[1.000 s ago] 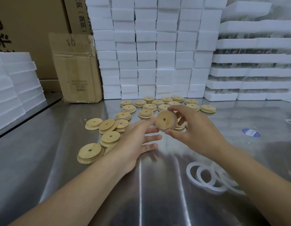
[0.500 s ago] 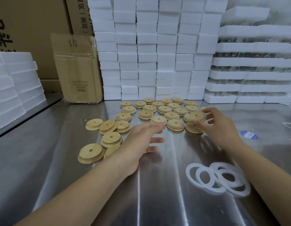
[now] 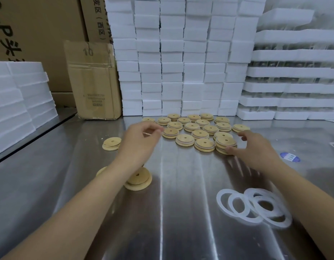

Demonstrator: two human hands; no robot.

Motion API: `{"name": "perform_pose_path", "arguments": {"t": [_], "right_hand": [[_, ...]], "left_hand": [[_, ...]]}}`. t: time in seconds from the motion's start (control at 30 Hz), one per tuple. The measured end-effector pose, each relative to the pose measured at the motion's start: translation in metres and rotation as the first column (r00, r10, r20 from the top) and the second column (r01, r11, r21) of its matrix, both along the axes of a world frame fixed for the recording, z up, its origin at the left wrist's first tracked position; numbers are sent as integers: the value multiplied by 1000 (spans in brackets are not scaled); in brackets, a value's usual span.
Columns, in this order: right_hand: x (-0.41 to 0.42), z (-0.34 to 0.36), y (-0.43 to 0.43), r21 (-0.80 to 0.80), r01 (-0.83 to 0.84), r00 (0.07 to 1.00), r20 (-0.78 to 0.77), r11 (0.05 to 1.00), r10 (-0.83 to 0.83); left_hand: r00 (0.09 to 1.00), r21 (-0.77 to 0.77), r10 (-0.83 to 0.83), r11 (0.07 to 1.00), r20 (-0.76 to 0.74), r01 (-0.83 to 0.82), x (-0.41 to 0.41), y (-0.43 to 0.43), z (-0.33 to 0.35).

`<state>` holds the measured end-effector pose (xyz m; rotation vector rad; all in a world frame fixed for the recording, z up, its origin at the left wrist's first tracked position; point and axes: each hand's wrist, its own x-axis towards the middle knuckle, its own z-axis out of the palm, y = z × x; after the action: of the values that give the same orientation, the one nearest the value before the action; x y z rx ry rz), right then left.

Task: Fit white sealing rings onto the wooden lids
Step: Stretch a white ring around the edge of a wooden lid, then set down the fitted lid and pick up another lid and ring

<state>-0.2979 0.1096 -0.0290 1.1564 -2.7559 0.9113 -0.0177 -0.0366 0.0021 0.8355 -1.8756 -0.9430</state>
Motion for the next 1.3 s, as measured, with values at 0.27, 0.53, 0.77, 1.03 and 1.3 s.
{"name": "perform_pose_path", "arguments": {"t": [0.27,0.53,0.77,1.03,1.3], "right_hand": [[23,24,7,-44,-288,949,124,957,291],[38,32,11,157,-465,865,293,871,408],[39,32,12,129,-467,861,292,875,416],[42,43,23,244,-672,717,452,699,530],[51,48,24,319,-773,626,524,549,577]], "left_hand": [[804,-223,208,970,557,-97,30,-55,-25],[629,-376,420,902,654,-211,38,-55,-27],[495,-436,508,861,705,-263,40,-56,-23],[580,-416,408,900,705,-128,22,-51,-29],[844,-406,285,910,454,-88,6,-25,-23]]}}
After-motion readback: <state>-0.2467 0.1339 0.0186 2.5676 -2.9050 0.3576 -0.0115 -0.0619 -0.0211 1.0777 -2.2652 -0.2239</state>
